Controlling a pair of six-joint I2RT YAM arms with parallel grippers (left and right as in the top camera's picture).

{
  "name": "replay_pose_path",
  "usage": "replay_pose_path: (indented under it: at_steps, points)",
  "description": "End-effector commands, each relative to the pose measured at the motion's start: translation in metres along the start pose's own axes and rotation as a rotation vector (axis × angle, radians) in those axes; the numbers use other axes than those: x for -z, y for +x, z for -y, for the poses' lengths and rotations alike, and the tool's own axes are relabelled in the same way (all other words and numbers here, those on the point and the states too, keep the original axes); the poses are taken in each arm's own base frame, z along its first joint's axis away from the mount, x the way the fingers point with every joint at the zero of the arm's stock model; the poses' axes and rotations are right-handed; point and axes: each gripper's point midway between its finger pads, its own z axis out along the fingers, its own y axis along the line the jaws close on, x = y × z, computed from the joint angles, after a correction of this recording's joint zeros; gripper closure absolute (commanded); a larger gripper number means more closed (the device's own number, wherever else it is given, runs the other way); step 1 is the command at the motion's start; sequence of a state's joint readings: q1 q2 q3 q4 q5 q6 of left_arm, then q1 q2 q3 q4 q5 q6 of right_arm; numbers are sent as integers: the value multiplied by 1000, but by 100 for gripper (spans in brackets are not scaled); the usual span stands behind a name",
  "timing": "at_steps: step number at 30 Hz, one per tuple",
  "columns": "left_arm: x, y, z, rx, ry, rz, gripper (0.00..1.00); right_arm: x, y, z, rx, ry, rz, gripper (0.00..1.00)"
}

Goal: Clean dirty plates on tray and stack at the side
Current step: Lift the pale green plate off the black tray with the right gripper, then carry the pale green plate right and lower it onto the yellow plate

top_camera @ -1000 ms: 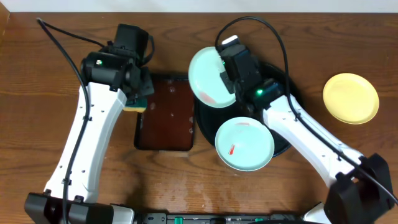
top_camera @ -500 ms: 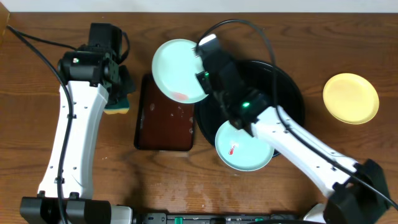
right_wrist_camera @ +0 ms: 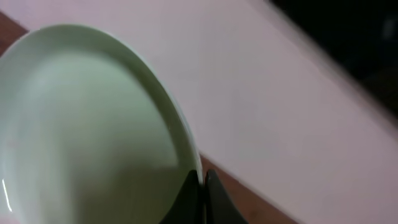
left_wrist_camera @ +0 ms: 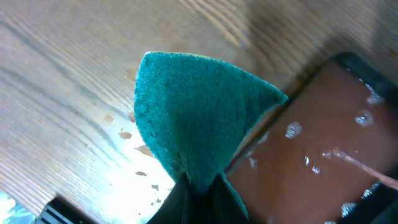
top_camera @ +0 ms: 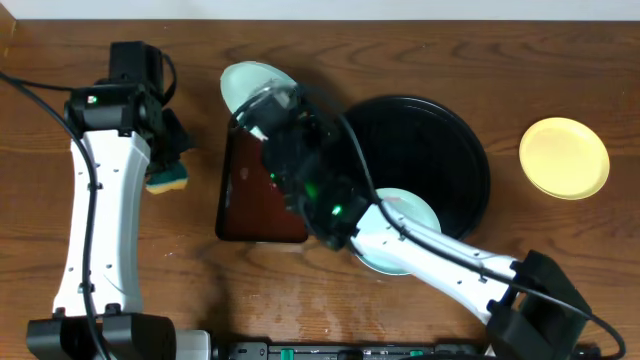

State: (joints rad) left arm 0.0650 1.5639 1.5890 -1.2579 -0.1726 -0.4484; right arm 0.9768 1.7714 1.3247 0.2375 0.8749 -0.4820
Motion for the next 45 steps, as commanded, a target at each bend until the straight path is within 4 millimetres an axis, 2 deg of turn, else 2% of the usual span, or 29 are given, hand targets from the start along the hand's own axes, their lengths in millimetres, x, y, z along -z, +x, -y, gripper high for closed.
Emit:
replay_pose_path:
  at_steps: [1, 4, 9, 18, 22, 25, 29, 32, 36, 39, 42, 45]
  points:
    - [-7, 2, -9, 27, -38, -13, 92, 19, -13, 5, 184, 71, -2, 99]
    - [-8, 3, -9, 27, -38, -14, 92, 31, -20, -8, 248, 45, 21, 99]
    - [-8, 2, -8, 28, -36, -11, 92, 41, -25, -17, 286, 30, 37, 99]
    - [-8, 2, -9, 27, -36, -12, 92, 36, -20, -10, 217, 50, 17, 99]
    - [-8, 2, -8, 27, -36, -12, 92, 20, -2, -1, 71, 57, -35, 99]
    - [-8, 2, -8, 27, -33, -13, 92, 3, 18, -14, -17, -74, -67, 99]
    - [-8, 2, -8, 27, -33, -13, 92, -16, 47, -31, -223, -278, -146, 99]
    - [-8, 3, -8, 27, -33, -15, 92, -28, 64, -32, -376, -385, -208, 99]
    - [-10, 5, -7, 26, -28, -23, 92, -48, 87, -13, -573, -478, -287, 99]
    - [-10, 5, -5, 26, -22, -25, 92, -65, 114, 13, -694, -500, -355, 99]
    - [-11, 4, -3, 28, -8, -24, 92, -80, 149, 51, -791, -491, -421, 99]
    - [-10, 6, 8, 10, 45, -35, 92, -89, 189, 93, -888, -479, -484, 99]
